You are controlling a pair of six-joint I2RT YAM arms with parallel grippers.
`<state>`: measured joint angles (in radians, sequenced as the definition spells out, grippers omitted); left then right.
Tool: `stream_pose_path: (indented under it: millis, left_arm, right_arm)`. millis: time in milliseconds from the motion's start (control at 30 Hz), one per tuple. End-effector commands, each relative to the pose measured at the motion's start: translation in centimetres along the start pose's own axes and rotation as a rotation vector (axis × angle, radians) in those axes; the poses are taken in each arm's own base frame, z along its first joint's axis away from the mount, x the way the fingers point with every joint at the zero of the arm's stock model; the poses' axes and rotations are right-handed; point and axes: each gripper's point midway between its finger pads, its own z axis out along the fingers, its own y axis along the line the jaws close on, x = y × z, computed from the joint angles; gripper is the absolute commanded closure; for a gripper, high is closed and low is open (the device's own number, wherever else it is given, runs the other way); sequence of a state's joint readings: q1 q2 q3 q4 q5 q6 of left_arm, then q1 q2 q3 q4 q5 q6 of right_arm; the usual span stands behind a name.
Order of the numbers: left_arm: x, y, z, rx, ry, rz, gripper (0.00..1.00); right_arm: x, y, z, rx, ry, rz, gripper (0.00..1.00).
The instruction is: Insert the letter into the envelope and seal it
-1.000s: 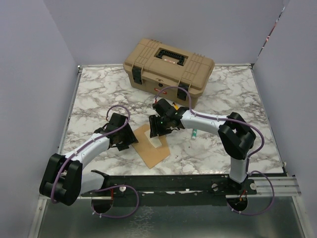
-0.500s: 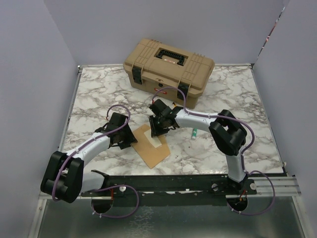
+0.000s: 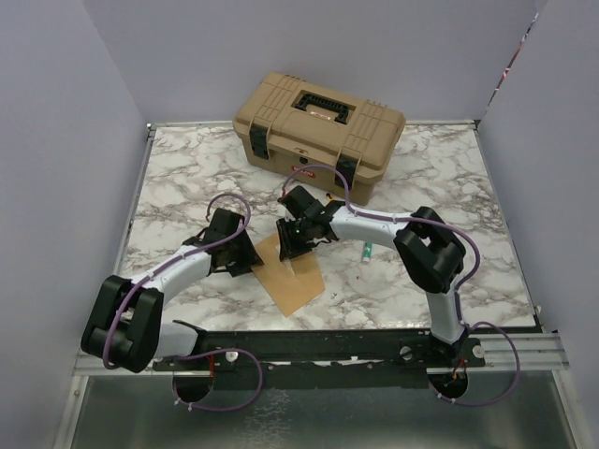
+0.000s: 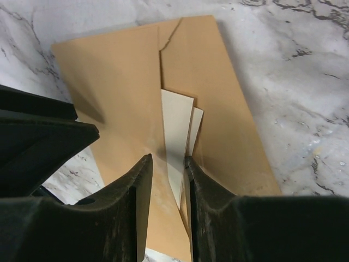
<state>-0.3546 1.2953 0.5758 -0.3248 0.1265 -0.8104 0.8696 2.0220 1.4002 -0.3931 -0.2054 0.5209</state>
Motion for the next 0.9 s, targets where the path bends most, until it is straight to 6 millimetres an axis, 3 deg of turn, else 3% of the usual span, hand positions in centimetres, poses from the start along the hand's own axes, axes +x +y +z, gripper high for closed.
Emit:
stream_pose_path:
  millis: [0,167,267,533,867]
  left_arm:
    - [1.0,2.0,1.0,-0.061,0.036,0.056,0.55]
    - [0.7,2.0,1.3,-0.057,0.033,0.092,0.55]
    - [0.3,1.9,1.3,-0.064,0.021,0.104,0.55]
    - [-0.7,2.3,0.7,-0.116,-0.018,0.079,0.5]
    - [-1.2,2.7,1.0,-0.154,-0.025,0.088,0.53]
  right_arm:
    - [0.5,1.0,1.2,-0.074,0.017,-0.044,0.65]
    - [0.0,1.5,1.4,-0.1,-0.002,-0.042,0.53]
    - [-0.4,0.8,1.4,-0.058,-0.016,-0.029,0.49]
    - [-2.6,-0.4,-1.1,0.066,-0.108,-0.025,0.47]
    - [-2.5,-1.0,0.9,0.046,-0.069,0.005,0.46]
